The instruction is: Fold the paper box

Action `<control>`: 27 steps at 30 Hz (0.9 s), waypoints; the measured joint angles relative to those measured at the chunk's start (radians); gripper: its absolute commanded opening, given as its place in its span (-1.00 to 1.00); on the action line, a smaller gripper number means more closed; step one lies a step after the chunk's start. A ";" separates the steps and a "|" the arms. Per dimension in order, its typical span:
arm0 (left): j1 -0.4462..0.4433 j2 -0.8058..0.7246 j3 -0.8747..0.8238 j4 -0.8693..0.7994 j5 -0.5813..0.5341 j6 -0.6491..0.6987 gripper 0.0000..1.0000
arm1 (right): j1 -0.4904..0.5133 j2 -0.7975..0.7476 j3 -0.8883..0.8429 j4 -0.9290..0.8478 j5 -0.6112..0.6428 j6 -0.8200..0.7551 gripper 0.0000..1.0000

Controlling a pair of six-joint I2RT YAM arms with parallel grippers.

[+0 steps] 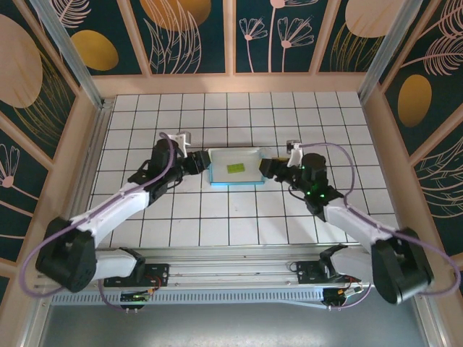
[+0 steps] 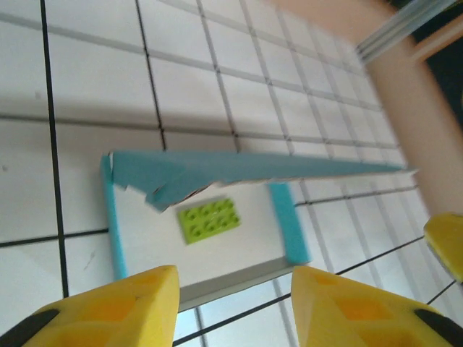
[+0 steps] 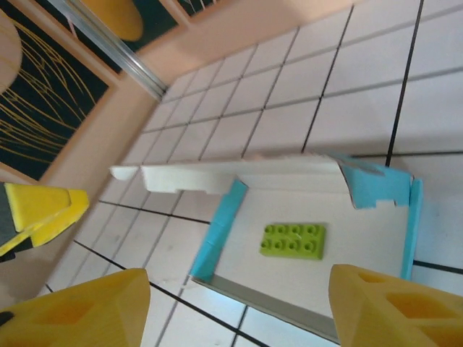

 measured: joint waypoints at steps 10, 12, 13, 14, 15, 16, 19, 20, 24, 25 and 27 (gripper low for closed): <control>0.161 0.222 0.391 -0.185 0.100 -0.089 -0.13 | -0.211 0.338 0.665 -0.477 -0.155 0.003 0.35; 0.179 0.314 0.468 -0.235 0.123 -0.080 -0.13 | -0.227 0.465 0.779 -0.554 -0.189 0.003 0.31; 0.182 0.362 0.504 -0.255 0.140 -0.076 -0.13 | -0.229 0.525 0.822 -0.589 -0.206 0.003 0.28; 0.183 0.397 0.526 -0.267 0.157 -0.073 -0.13 | -0.229 0.570 0.845 -0.616 -0.221 0.004 0.28; 0.183 0.428 0.539 -0.278 0.176 -0.069 -0.12 | -0.225 0.612 0.860 -0.646 -0.234 0.004 0.27; 0.182 0.448 0.545 -0.288 0.192 -0.066 -0.11 | -0.220 0.645 0.865 -0.676 -0.245 0.004 0.27; 0.179 0.492 0.547 -0.315 0.235 -0.060 -0.11 | -0.199 0.706 0.864 -0.744 -0.264 0.005 0.23; 0.179 0.500 0.547 -0.316 0.245 -0.060 -0.11 | -0.193 0.715 0.861 -0.753 -0.269 0.007 0.19; 0.165 0.520 0.526 -0.304 0.287 -0.061 -0.12 | -0.179 0.715 0.832 -0.747 -0.284 0.025 -0.01; 0.158 0.521 0.518 -0.299 0.297 -0.061 -0.12 | -0.178 0.713 0.819 -0.739 -0.286 0.030 -0.02; 0.142 0.525 0.504 -0.289 0.309 -0.064 -0.14 | -0.178 0.711 0.793 -0.729 -0.289 0.039 -0.04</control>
